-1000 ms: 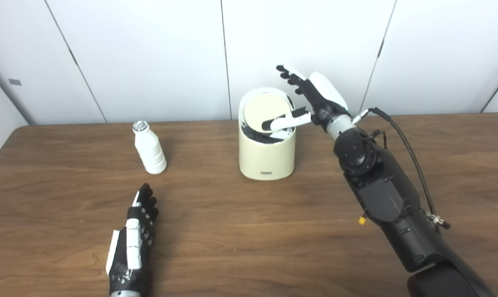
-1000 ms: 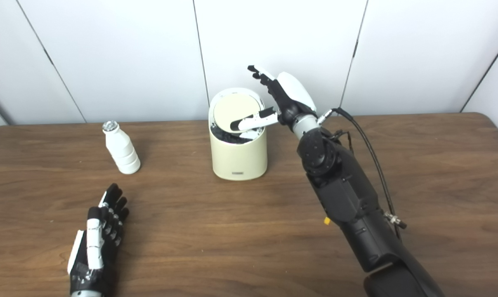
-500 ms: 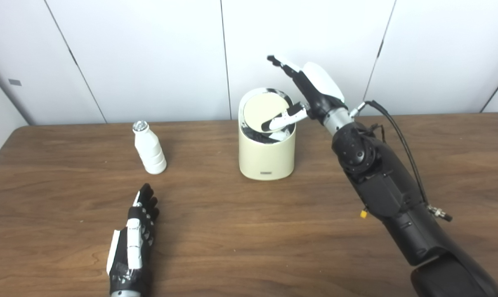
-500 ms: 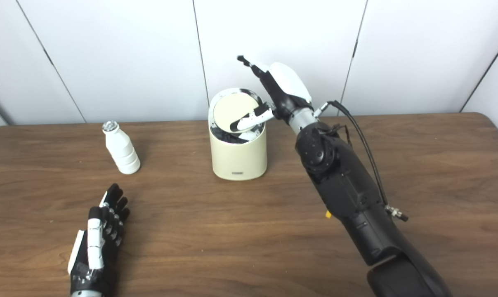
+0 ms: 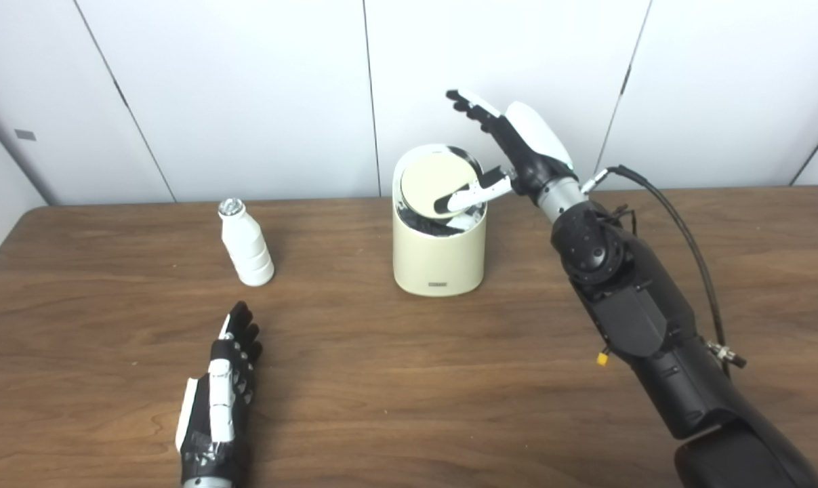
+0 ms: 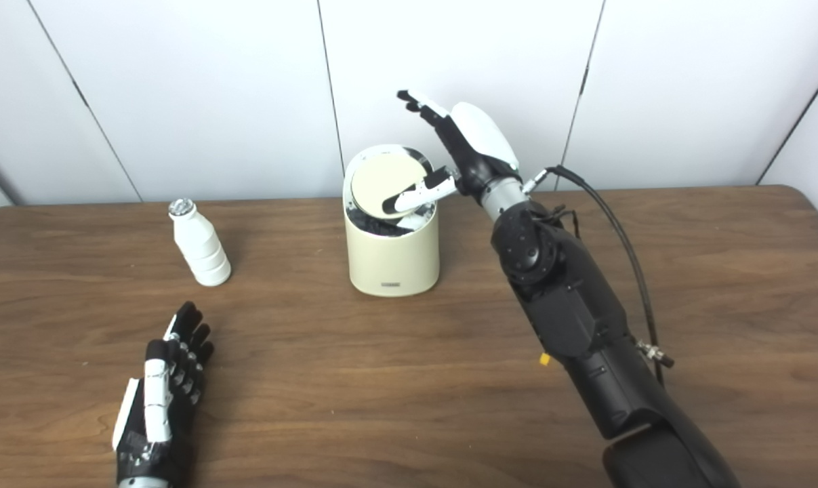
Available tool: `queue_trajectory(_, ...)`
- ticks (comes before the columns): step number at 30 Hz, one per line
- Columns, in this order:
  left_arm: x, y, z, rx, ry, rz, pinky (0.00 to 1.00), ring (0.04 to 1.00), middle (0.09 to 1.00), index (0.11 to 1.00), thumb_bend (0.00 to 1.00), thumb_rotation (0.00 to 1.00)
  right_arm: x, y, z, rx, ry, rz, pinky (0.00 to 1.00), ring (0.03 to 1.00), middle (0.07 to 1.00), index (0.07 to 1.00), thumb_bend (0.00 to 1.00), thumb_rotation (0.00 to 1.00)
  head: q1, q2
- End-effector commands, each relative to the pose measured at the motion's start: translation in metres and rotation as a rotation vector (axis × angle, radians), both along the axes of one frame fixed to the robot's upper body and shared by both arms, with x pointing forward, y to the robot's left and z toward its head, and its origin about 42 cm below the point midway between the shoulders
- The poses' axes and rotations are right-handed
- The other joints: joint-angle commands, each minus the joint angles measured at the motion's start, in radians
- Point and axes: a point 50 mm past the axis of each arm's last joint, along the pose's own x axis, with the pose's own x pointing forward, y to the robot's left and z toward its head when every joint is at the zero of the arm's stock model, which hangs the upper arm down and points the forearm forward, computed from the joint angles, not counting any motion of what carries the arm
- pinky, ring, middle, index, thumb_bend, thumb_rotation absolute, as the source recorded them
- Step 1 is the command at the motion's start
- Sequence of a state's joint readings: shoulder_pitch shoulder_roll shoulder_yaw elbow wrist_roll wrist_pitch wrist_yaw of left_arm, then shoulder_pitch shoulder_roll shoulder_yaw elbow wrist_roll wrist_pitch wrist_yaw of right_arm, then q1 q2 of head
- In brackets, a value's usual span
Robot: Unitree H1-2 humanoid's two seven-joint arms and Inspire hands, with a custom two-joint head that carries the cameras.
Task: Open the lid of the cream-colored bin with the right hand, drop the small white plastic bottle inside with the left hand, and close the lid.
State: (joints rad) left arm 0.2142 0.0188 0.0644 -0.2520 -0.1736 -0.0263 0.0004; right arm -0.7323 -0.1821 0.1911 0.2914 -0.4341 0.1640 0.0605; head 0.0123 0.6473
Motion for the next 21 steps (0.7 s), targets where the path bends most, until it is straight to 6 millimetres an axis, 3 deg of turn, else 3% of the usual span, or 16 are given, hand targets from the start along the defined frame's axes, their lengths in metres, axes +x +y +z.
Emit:
queue_trajectory(1, -0.011, -0.006, -0.003, -0.015, 0.007, 0.013, 1.0, 1.0, 1.0, 1.0, 0.58, 1.0, 0.001, -0.006, 0.026, 0.127, -0.018, 0.003, 0.83, 0.902, 0.897, 0.902, 0.96, 0.25, 0.001, 0.001)
queue_trajectory(6, -0.011, -0.004, -0.003, -0.008, 0.006, 0.013, 1.0, 1.0, 1.0, 1.0, 0.58, 0.99, -0.012, -0.022, 0.03, 0.363, 0.067, 0.031, 0.85, 0.929, 0.917, 0.905, 0.9, 0.31, -0.01, 0.001)
queue_trajectory(12, -0.011, -0.005, -0.002, 0.027, 0.004, 0.006, 1.0, 1.0, 1.0, 1.0, 0.54, 0.96, -0.041, -0.038, 0.026, 0.464, 0.14, 0.046, 0.83, 0.924, 0.92, 0.909, 0.88, 0.29, -0.003, 0.002)
queue_trajectory(14, -0.012, -0.004, -0.001, 0.036, 0.004, 0.006, 1.0, 1.0, 1.0, 1.0, 0.54, 0.96, -0.056, -0.047, 0.017, 0.428, 0.131, 0.039, 0.83, 0.92, 0.913, 0.901, 0.83, 0.27, -0.01, 0.001)
queue_trajectory(18, -0.013, -0.002, -0.001, 0.046, 0.006, 0.013, 1.0, 1.0, 1.0, 1.0, 0.55, 0.98, -0.084, -0.062, -0.002, 0.325, 0.111, 0.037, 0.83, 0.907, 0.909, 0.901, 0.83, 0.27, -0.011, 0.006)
queue_trajectory(21, -0.013, 0.0, 0.0, 0.043, -0.001, 0.011, 1.0, 1.0, 1.0, 1.0, 0.54, 0.98, -0.105, -0.073, -0.017, 0.295, 0.121, 0.018, 0.84, 0.915, 0.909, 0.9, 0.84, 0.35, -0.012, 0.009)
